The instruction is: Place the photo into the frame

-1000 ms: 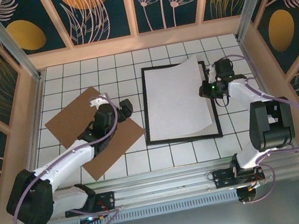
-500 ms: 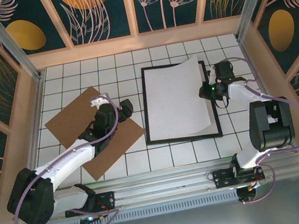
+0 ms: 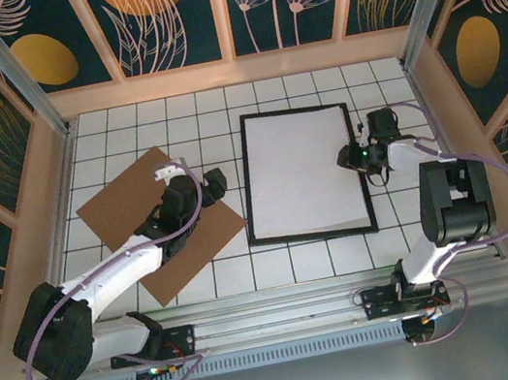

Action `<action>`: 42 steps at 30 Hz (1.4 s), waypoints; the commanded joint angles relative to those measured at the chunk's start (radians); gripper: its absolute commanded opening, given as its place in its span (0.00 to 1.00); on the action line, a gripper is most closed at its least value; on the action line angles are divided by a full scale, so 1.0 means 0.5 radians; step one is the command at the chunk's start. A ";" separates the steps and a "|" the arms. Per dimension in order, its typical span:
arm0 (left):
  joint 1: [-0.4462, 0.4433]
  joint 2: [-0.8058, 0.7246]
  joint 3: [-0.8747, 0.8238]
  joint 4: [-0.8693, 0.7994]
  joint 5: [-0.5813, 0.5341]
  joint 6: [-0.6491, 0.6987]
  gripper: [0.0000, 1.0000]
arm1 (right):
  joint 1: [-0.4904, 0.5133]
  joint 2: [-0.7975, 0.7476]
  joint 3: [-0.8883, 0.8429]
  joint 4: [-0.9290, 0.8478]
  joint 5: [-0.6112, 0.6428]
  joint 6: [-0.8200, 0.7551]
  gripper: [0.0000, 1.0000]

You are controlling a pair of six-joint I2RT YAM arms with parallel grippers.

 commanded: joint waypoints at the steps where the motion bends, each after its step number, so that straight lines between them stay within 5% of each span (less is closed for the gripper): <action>1: 0.003 0.023 0.052 0.039 0.003 0.041 0.99 | -0.035 0.039 -0.011 0.072 0.062 0.016 0.45; 13: 0.037 0.081 0.061 -0.033 -0.038 0.070 0.99 | 0.010 -0.154 0.053 0.067 0.228 -0.038 0.52; 19: 0.273 0.020 -0.049 -0.187 0.070 0.011 0.99 | 0.612 -0.298 0.071 0.247 0.305 -0.178 0.63; 24: 0.675 -0.129 -0.245 -0.327 0.207 -0.100 0.99 | 1.173 -0.007 0.265 0.464 0.226 -0.103 0.76; 29: 1.080 -0.283 -0.451 -0.306 0.324 -0.224 0.99 | 1.503 0.432 0.630 0.493 0.281 -0.001 0.80; 35: 1.372 -0.284 -0.517 -0.298 0.255 -0.205 0.99 | 1.686 0.879 1.133 0.250 0.499 0.068 0.81; 42: 1.481 -0.178 -0.531 -0.295 0.145 -0.160 0.99 | 1.694 1.091 1.277 0.319 0.430 0.180 0.80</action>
